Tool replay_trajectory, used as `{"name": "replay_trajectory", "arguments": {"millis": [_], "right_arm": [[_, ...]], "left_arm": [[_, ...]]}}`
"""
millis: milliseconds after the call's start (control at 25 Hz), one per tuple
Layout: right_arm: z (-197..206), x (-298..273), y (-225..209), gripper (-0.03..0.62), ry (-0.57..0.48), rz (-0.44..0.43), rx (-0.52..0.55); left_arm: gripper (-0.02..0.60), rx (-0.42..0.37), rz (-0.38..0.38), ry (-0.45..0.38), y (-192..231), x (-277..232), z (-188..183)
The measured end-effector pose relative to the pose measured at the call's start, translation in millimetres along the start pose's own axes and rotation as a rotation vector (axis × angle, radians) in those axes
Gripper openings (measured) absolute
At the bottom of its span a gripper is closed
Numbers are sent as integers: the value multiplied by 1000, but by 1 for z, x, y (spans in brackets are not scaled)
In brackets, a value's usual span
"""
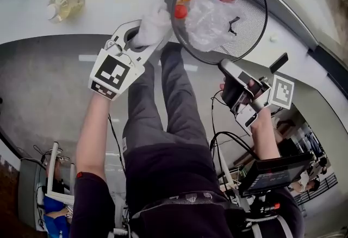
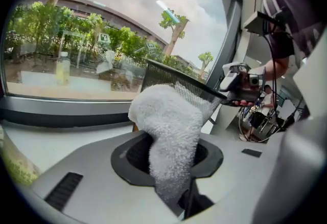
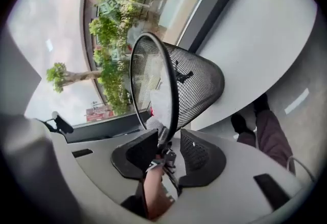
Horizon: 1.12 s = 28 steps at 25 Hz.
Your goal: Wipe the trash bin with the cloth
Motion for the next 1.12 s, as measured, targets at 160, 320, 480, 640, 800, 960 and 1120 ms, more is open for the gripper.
{"name": "replay_trajectory", "arguments": {"millis": [160, 320, 480, 640, 800, 960, 1120], "right_arm": [[-23, 27, -3, 181, -9, 188, 285], [-90, 41, 22, 210, -64, 341, 697], [-116, 24, 28, 205, 5, 315, 728], [-108, 34, 9, 74, -60, 320, 465], [-91, 25, 10, 74, -62, 235, 261], [-63, 20, 3, 75, -62, 150, 90], [-25, 14, -12, 74, -18, 51, -79]], "left_arm": [[118, -50, -121, -35, 41, 9, -23], [118, -133, -205, -47, 80, 5, -61], [118, -173, -169, -66, 77, -11, -86], [118, -157, -114, -51, 64, -20, -78], [118, -148, -58, -29, 59, -19, -64], [118, -114, -24, -14, 49, -15, -47], [118, -47, 9, 11, 29, -8, -21]]}}
Point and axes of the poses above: the fingertips, and each gripper's own axes: x backward along the fingers, y to its left, z out of its underside, the point moved 5 cm from there along x, backward along the fingers, and after that the axes turned 1 degree about x, right-handed, at the moved point
